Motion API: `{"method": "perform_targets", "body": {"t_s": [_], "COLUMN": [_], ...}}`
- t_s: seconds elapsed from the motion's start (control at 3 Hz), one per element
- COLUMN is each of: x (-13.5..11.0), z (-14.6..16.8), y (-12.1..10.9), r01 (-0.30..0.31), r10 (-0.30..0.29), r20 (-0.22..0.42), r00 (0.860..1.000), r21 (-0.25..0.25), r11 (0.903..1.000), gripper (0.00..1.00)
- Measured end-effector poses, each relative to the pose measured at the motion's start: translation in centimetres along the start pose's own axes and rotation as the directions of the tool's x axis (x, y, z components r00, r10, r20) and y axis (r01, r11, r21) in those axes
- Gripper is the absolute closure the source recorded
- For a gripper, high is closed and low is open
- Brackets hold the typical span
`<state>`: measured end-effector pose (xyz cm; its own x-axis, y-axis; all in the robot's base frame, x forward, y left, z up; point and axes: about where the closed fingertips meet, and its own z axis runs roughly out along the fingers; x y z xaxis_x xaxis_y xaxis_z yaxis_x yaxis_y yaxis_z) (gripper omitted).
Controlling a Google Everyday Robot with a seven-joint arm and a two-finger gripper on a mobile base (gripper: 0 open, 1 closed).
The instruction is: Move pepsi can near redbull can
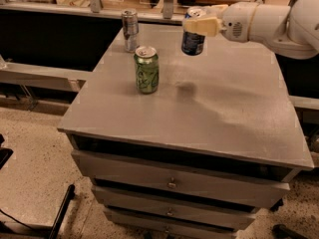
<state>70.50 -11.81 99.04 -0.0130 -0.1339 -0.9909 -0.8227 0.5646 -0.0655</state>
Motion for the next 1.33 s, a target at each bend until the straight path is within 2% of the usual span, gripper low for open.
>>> {"method": "perform_targets", "body": {"t_s": [0.67, 1.33], "x": [0.2, 1.7], "z": [8.3, 13.8], "y": [-0.7, -2.0], "r01": [0.016, -0.015], "r10": [-0.016, 0.013], "r20": [-0.016, -0.054], "r00": [1.000, 0.998], "r21": [-0.023, -0.042], "r11": [0.9996, 0.9990], "gripper": [1.00, 1.00]}}
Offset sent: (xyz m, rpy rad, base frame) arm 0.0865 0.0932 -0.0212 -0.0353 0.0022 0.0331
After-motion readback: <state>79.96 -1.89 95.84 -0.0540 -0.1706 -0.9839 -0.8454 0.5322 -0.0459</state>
